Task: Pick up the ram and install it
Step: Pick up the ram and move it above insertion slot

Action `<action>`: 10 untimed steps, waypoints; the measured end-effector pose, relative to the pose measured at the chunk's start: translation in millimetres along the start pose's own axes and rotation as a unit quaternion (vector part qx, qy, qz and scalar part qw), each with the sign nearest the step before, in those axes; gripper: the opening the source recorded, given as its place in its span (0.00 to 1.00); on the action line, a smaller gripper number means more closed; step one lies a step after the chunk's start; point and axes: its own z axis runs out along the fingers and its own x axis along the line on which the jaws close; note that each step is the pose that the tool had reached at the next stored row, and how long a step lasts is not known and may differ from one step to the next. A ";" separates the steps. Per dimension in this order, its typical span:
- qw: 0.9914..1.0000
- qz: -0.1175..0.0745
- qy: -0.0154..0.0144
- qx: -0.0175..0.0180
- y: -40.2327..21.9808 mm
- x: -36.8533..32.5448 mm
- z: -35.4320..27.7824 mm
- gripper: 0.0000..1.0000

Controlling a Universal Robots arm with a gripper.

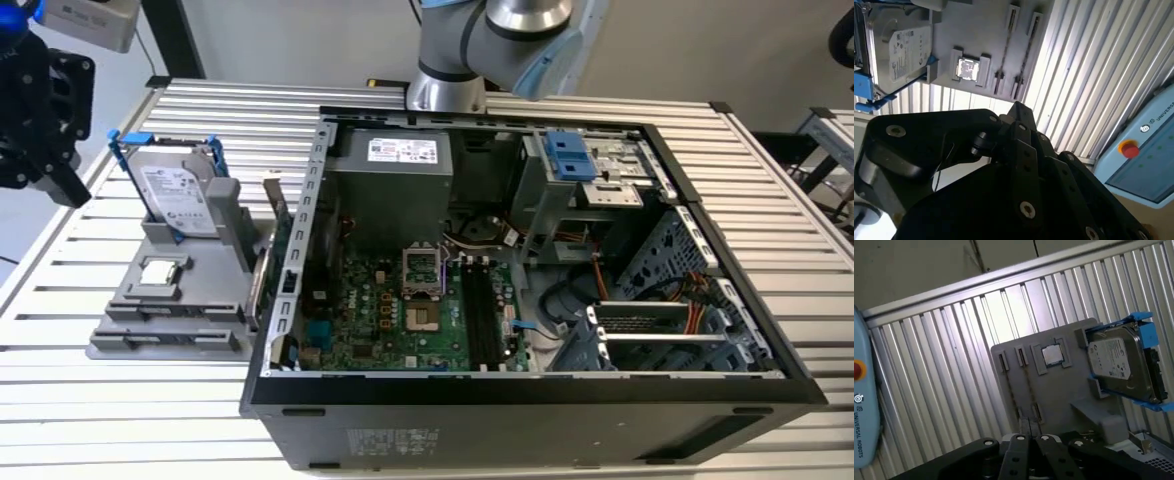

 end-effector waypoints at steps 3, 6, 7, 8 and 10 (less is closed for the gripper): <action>1.000 -0.022 -0.001 0.005 0.0 0.0 0.1 0.00; 0.999 -0.044 -0.002 0.010 0.0 0.0 0.2 0.00; 0.999 -0.052 -0.003 0.011 0.0 0.0 0.2 0.00; 0.998 -0.061 -0.003 0.011 0.0 0.0 0.3 0.00; 0.997 -0.077 -0.003 0.011 0.1 0.0 0.3 0.00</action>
